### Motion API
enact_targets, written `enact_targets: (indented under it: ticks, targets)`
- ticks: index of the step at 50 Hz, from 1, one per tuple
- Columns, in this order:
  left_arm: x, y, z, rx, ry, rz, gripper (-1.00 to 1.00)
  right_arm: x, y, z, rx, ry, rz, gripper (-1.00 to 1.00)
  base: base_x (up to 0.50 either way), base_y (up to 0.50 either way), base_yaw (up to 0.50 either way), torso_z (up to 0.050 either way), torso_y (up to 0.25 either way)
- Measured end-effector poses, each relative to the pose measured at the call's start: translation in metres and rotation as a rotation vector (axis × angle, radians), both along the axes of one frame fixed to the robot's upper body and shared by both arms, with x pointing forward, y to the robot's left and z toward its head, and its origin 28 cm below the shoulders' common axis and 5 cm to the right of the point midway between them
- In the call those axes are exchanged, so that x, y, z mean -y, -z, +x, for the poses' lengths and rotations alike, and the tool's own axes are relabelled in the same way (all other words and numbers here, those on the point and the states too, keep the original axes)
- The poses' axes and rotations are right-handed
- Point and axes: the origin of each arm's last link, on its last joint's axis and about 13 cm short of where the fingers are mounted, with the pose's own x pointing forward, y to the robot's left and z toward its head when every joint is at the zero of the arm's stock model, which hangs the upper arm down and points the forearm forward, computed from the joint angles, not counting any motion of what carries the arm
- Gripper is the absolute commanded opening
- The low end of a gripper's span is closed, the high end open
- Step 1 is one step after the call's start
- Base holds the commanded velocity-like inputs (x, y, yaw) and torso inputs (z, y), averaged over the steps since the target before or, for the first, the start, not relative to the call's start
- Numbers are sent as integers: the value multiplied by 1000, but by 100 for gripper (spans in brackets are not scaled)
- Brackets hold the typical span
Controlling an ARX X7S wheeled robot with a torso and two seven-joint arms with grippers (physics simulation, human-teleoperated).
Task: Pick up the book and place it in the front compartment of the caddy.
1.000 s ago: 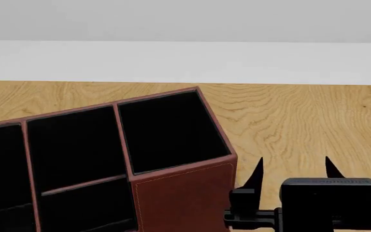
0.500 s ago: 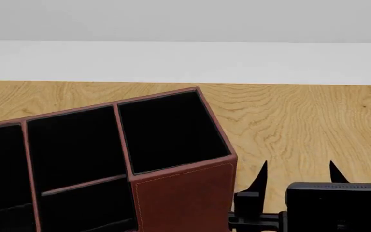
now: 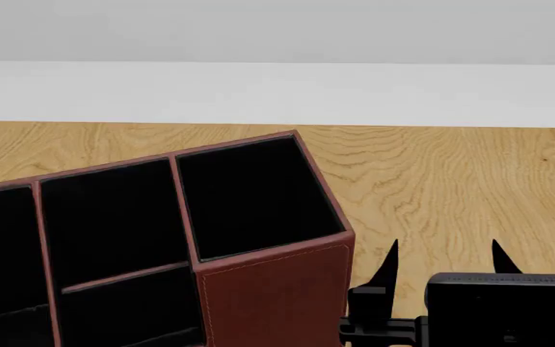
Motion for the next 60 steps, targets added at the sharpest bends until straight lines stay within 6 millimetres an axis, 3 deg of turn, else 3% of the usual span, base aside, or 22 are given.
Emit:
enact_targets:
  ticks: [25,60]
  targets:
    - [-14,-29,-8,92,97,114,-100,-1,-7,0,16,-9,-6,100,0,0,0,0,0]
    - [-23,-106,-21,55,198,46,-100,-4,-6,4,17,-16,1,100,0,0,0,0,0]
